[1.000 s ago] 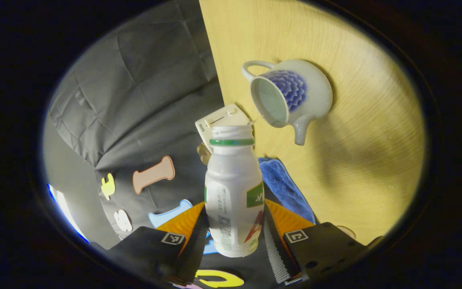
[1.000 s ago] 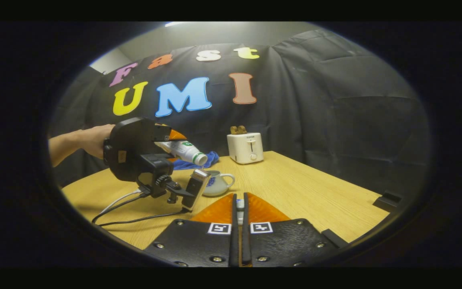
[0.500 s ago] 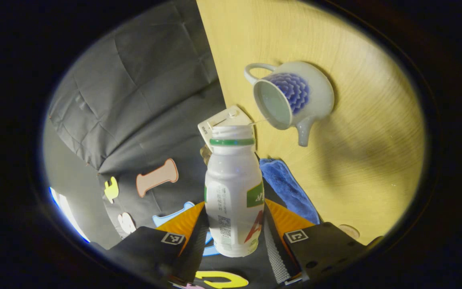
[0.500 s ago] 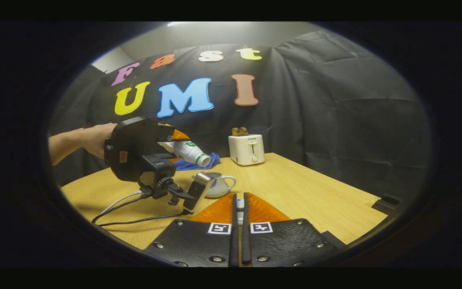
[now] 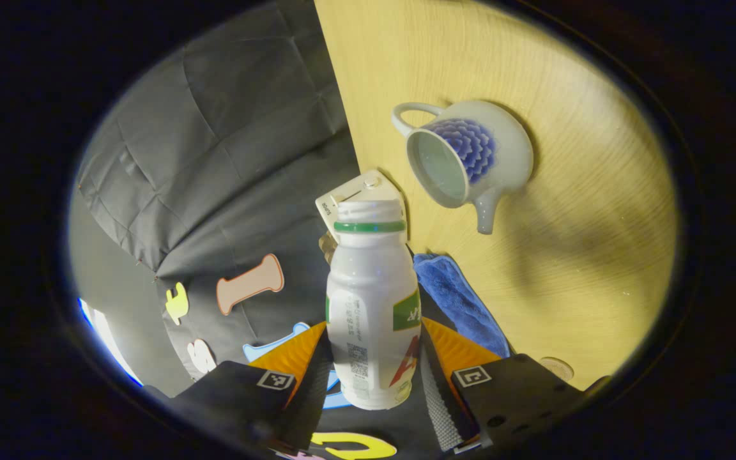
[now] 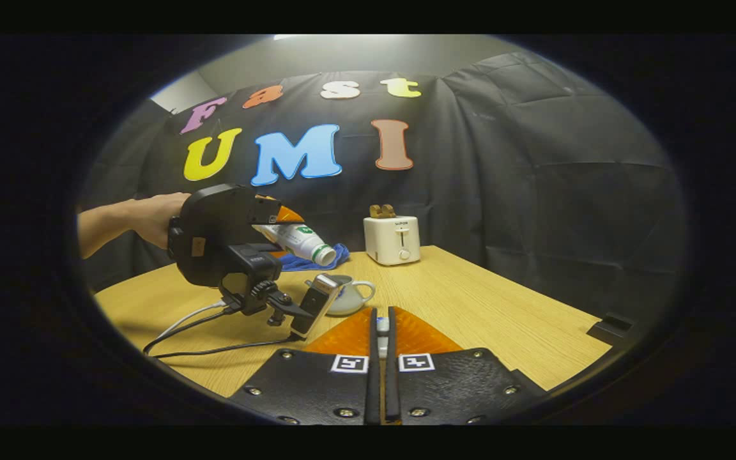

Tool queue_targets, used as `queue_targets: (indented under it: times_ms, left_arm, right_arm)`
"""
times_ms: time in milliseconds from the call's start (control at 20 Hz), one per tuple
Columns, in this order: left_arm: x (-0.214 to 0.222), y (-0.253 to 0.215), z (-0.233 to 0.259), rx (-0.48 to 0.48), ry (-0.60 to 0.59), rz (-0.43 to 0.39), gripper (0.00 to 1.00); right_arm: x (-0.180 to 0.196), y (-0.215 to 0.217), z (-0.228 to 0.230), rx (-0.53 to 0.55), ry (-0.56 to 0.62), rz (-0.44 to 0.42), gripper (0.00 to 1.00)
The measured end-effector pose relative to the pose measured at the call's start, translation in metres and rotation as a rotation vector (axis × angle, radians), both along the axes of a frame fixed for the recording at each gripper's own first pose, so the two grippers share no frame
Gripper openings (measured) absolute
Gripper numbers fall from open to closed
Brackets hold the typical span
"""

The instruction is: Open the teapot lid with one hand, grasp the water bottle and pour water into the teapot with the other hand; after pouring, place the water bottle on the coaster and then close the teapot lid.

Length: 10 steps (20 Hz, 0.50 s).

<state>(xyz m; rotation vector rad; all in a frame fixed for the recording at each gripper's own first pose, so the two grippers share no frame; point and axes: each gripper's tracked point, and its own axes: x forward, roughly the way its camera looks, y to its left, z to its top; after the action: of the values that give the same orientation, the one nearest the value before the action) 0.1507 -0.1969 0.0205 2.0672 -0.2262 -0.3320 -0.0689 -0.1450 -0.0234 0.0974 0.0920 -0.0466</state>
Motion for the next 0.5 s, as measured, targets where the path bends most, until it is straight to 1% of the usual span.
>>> queue_targets:
  times_ms: [50,100,150,200,300,350,400,500]
  left_arm:
    - [-0.001,-0.001,-0.002,-0.010,0.004,-0.003,0.82]
    - [-0.001,-0.001,-0.003,-0.018,0.006,-0.006,0.82]
    - [-0.001,-0.001,-0.006,-0.027,0.010,-0.006,0.82]
    - [-0.001,-0.001,-0.008,-0.038,0.018,-0.007,0.76]
    - [0.000,0.000,-0.015,-0.070,0.041,-0.004,0.76]
    - [0.001,0.002,-0.020,-0.087,0.054,0.000,0.76]
    - [0.000,0.004,-0.023,-0.112,0.067,0.005,0.76]
    - [-0.004,0.007,-0.029,-0.172,0.088,0.007,0.76]
  right_arm:
    - [-0.001,0.000,-0.002,0.003,0.005,-0.002,0.04]
    - [-0.001,0.000,-0.003,0.005,0.008,-0.003,0.00]
    - [-0.001,-0.001,-0.004,0.006,0.010,-0.005,0.03]
    - [-0.002,-0.002,-0.003,0.004,0.010,-0.008,0.03]
    - [-0.002,-0.002,-0.001,-0.002,0.007,-0.012,0.03]
    - [-0.002,-0.003,-0.001,-0.006,0.006,-0.015,0.00]
    - [-0.002,-0.003,0.000,-0.008,0.004,-0.012,0.04]
    - [-0.001,-0.003,0.002,-0.013,0.001,-0.010,0.03]
